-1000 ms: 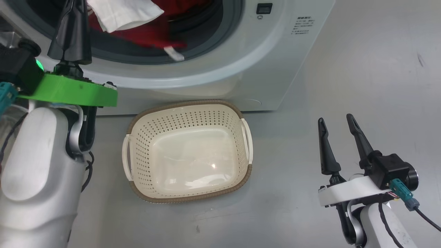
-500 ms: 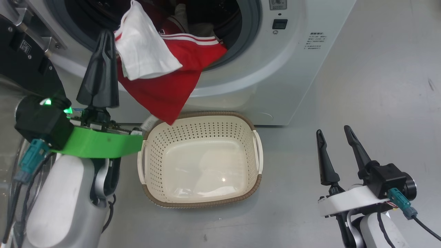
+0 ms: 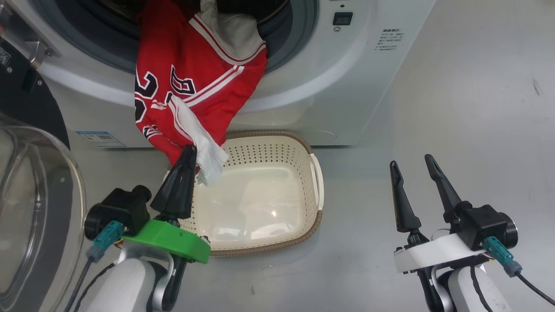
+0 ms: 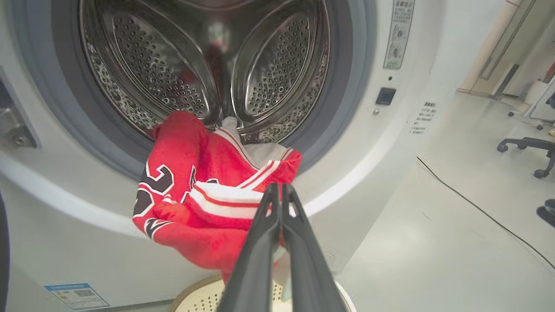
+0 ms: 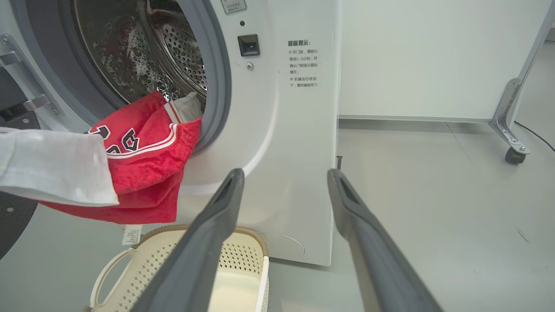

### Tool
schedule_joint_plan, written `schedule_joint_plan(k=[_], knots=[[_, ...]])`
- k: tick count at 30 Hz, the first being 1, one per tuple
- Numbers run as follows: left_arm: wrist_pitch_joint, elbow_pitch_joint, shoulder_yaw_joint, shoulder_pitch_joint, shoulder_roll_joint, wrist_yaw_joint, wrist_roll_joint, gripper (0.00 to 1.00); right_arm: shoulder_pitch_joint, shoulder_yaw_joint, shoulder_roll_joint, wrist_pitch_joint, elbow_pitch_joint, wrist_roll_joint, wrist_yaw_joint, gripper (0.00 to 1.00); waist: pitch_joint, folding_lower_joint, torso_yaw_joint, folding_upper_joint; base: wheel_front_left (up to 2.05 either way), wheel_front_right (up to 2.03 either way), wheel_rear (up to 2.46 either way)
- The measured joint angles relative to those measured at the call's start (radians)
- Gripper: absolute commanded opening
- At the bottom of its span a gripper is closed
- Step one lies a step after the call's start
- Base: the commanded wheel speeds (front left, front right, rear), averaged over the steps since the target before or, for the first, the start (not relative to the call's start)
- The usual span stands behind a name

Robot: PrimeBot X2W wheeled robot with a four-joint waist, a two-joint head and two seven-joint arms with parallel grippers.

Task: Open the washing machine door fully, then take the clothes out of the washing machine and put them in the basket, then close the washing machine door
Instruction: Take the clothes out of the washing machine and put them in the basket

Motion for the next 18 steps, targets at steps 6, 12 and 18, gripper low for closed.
schedule_joint_plan(k=[6, 12, 18], knots=[[0.046, 0.082, -0.032, 0.000, 0.006, -0.015, 0.002, 0.00, -0.012, 0.009, 0.002, 0.000, -0.011, 0.000, 0.000, 1.00, 0.038, 0.0000, -0.024, 0.0000, 0.00, 0.00, 0.00], [0.121, 0.225, -0.046, -0.054, 0.041, -0.019, 0.026, 0.00, -0.051, 0.023, 0.004, 0.000, -0.034, 0.000, 0.000, 1.00, 0.094, 0.0000, -0.066, 0.0000, 0.00, 0.00, 0.00], [0.162, 0.357, -0.008, -0.171, 0.079, -0.017, 0.053, 0.00, -0.083, 0.045, 0.008, 0.000, -0.041, 0.007, 0.001, 1.00, 0.150, 0.0000, -0.128, 0.0000, 0.00, 0.00, 0.00]])
